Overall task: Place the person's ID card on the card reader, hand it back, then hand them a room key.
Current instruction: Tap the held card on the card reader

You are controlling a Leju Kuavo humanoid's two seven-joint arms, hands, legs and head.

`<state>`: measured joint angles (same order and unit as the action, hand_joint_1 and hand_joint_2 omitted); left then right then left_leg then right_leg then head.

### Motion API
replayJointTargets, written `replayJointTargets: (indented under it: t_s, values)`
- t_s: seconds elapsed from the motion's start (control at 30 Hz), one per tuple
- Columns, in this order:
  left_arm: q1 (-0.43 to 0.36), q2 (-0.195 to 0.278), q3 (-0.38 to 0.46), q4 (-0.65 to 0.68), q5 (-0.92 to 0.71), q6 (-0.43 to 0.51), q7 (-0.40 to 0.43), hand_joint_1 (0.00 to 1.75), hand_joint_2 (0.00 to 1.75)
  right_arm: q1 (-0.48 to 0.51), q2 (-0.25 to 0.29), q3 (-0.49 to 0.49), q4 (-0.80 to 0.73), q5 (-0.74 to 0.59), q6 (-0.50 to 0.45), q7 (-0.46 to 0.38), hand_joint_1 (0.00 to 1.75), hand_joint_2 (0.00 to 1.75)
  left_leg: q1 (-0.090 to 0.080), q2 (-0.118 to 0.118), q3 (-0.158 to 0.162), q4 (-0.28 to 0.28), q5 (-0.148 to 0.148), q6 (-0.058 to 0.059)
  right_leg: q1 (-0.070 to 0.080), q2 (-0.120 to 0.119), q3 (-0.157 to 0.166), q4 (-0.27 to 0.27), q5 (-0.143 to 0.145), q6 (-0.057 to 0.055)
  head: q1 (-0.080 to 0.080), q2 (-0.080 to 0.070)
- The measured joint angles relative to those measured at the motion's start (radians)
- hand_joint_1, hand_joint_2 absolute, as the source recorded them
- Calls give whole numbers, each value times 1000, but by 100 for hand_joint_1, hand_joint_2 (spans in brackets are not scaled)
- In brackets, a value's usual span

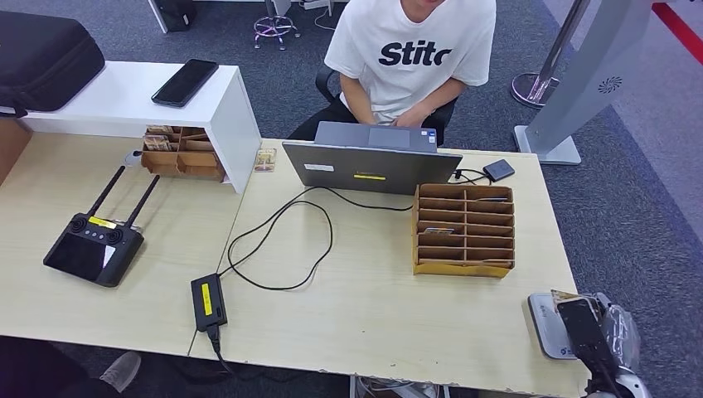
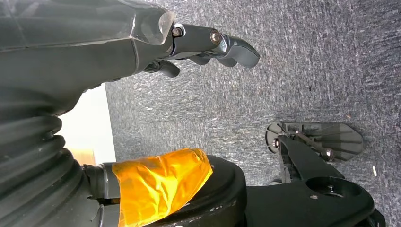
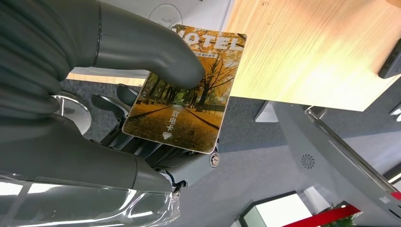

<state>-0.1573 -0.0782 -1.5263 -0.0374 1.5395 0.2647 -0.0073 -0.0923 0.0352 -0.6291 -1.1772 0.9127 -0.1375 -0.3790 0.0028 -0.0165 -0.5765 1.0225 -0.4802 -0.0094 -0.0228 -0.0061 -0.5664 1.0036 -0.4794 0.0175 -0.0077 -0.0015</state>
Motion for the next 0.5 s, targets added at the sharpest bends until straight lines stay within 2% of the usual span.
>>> replayJointTargets:
  t_s: [0.5]
  values:
    - [0,0,0,0,-4,0,-1,0,175,0,2,-3,-14,18,0,15,175,175,0,0,0,0,0,0,0,0,0,0,0,0,0,0]
